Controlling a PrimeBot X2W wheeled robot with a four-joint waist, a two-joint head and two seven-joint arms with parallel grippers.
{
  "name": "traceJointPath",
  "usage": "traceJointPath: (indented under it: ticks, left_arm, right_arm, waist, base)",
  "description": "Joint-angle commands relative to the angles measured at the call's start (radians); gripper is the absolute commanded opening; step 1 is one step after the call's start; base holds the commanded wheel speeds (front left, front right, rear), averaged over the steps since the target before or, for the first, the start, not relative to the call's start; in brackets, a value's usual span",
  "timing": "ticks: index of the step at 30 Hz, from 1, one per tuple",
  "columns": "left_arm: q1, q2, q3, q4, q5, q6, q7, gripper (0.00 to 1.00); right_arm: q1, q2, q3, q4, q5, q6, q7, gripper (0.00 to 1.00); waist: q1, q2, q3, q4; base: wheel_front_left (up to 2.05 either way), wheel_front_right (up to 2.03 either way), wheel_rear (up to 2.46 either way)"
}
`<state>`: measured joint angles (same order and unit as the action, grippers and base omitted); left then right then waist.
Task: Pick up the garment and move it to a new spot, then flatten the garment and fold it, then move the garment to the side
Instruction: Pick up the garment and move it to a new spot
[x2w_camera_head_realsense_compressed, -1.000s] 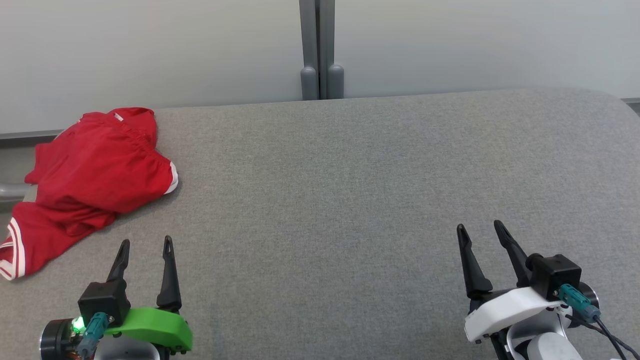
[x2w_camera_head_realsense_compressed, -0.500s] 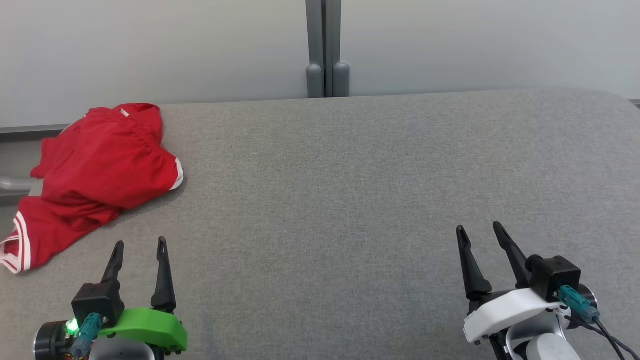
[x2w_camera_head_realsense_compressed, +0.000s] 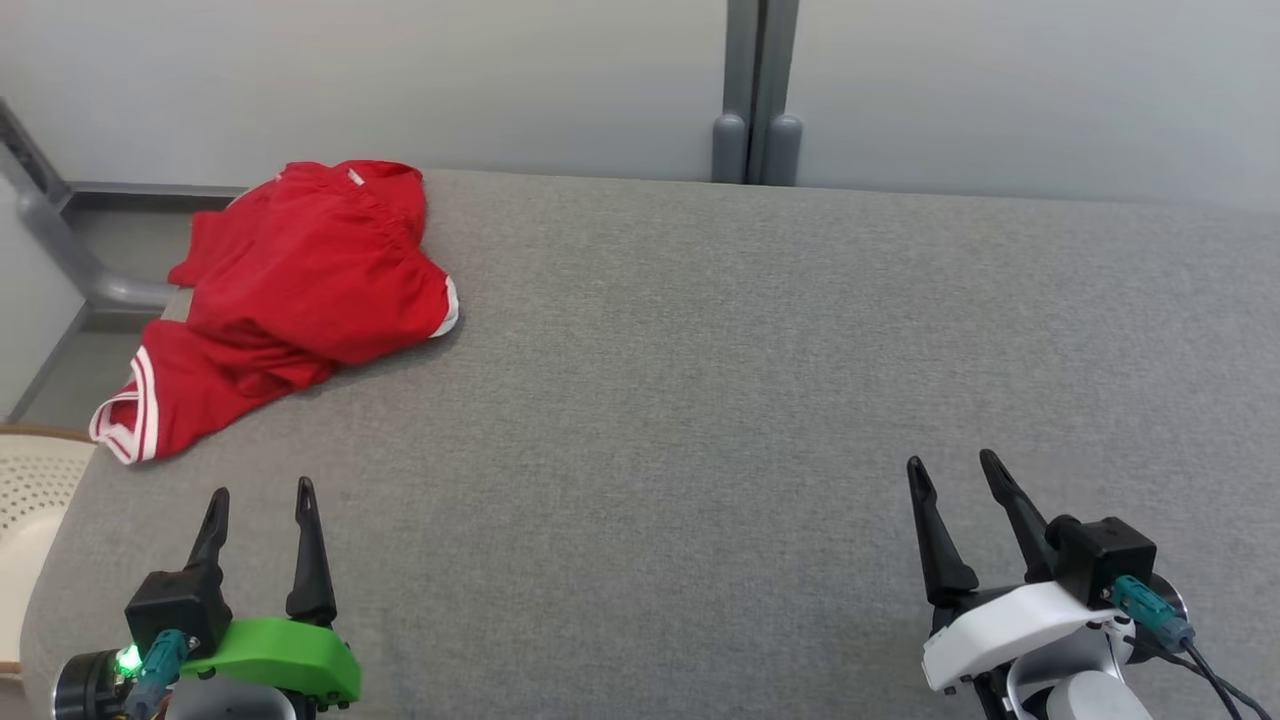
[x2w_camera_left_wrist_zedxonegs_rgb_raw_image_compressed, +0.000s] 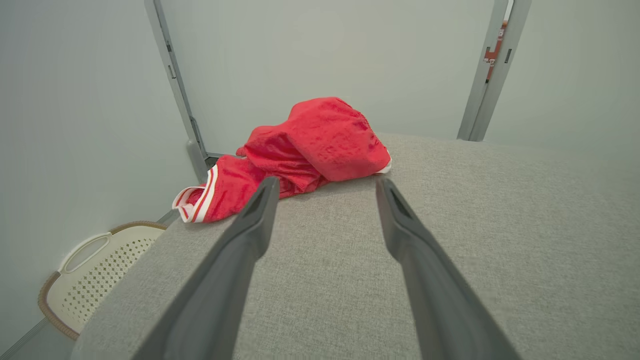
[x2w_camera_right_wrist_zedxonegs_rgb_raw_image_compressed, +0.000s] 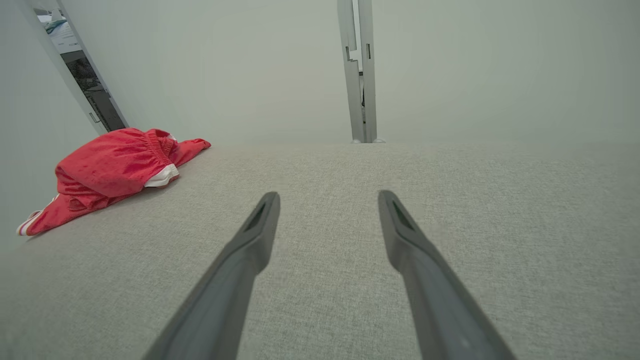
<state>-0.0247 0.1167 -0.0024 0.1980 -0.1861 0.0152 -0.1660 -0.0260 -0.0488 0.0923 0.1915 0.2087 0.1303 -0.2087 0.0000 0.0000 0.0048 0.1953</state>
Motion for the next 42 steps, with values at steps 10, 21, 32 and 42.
traceJointPath:
  ticks: [10,21,32,42]
  left_arm:
    - [0.007,0.021,0.016,0.007,-0.019,0.019,-0.014,1.0]
    - [0.023,0.029,0.02,-0.005,-0.03,0.033,-0.015,1.0]
    - [0.017,0.026,0.029,0.003,-0.046,0.049,-0.03,1.0]
    - [-0.159,0.079,0.04,0.013,-0.075,0.009,-0.026,1.0]
  right_arm:
    - [-0.007,-0.003,0.015,0.018,0.006,0.001,-0.009,1.0]
    - [-0.021,-0.003,0.036,0.024,-0.004,0.001,-0.004,1.0]
    - [-0.031,-0.004,0.045,0.022,-0.018,0.001,0.006,1.0]
    - [-0.073,-0.009,0.028,-0.009,-0.058,0.001,0.028,1.0]
  waist:
    - [0.0,0.0,0.01,0.181]
    - [0.0,0.0,0.028,0.256]
    - [0.0,0.0,0.045,0.238]
    - [0.0,0.0,0.134,0.119]
  base:
    - [0.0,0.0,0.0]
    - [0.0,0.0,0.0]
    - [0.0,0.0,0.0]
    - [0.0,0.0,0.0]
